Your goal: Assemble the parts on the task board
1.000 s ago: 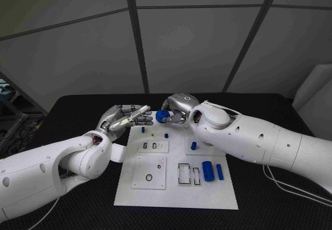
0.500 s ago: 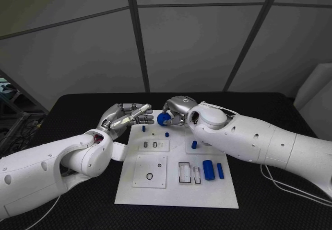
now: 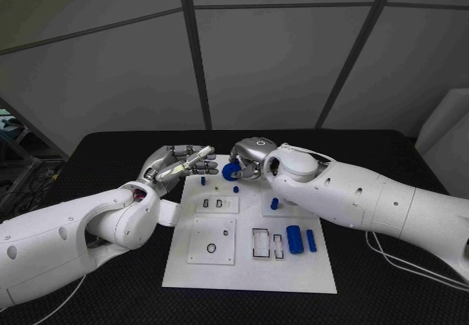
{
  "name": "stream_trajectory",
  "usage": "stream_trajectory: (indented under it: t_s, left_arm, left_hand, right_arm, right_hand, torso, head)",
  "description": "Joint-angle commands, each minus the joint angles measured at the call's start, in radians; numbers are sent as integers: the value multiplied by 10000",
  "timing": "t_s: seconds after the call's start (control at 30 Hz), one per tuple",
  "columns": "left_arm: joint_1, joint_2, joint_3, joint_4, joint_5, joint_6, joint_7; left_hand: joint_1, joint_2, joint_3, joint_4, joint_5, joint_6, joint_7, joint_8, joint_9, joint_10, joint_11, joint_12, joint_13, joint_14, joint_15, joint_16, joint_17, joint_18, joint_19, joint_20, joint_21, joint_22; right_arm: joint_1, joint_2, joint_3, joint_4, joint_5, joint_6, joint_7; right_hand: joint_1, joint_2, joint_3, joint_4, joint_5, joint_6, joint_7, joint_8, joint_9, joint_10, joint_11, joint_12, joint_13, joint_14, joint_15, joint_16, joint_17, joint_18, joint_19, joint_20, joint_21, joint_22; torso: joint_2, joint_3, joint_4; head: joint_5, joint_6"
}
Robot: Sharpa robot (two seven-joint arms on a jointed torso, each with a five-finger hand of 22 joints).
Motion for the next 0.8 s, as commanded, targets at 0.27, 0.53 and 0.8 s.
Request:
stream_trajectory:
  t_s: [0.27,0.53,0.8]
  left_arm:
    - [16,5,10,9,-55,77,70]
    - [16,8,10,-11,-55,84,50]
    - [16,-28,9,-53,-55,89,54]
  left_hand:
    - [-26,87,24,-54,-34,-7,196,-36,-5,-14,36,-61,-2,-12,11,-56,16,-181,37,15,-39,-16]
    - [-26,87,24,-54,-34,-7,196,-36,-5,-14,36,-61,-2,-12,11,-56,16,-181,37,15,-39,-16]
    - [-25,94,27,-66,-35,-1,196,-41,-4,-10,36,-64,-2,-13,12,-69,20,-181,38,15,-44,-21]
  right_arm:
    - [17,62,-5,-115,-32,567,-70]
    - [17,-42,-7,-21,165,347,-60]
    - [11,-706,-5,688,765,-2078,836]
  right_hand:
    - [-424,-278,-109,475,-105,-446,90,-208,8,-158,96,-105,-91,981,136,63,2364,-161,-48,170,-19,-42]
    - [-972,-16,-60,1019,550,-116,57,-7,73,-82,76,10,32,991,126,81,2413,-170,-19,173,26,29]
    - [-782,-30,61,907,780,41,45,75,84,132,58,233,289,1028,114,141,2570,-200,71,161,125,196]
  torso:
    - [0,0,-1]
    - [-9,7,-3]
    - [-23,22,-44]
  head:
    - [5,-18]
    - [10,-21]
    - [11,28]
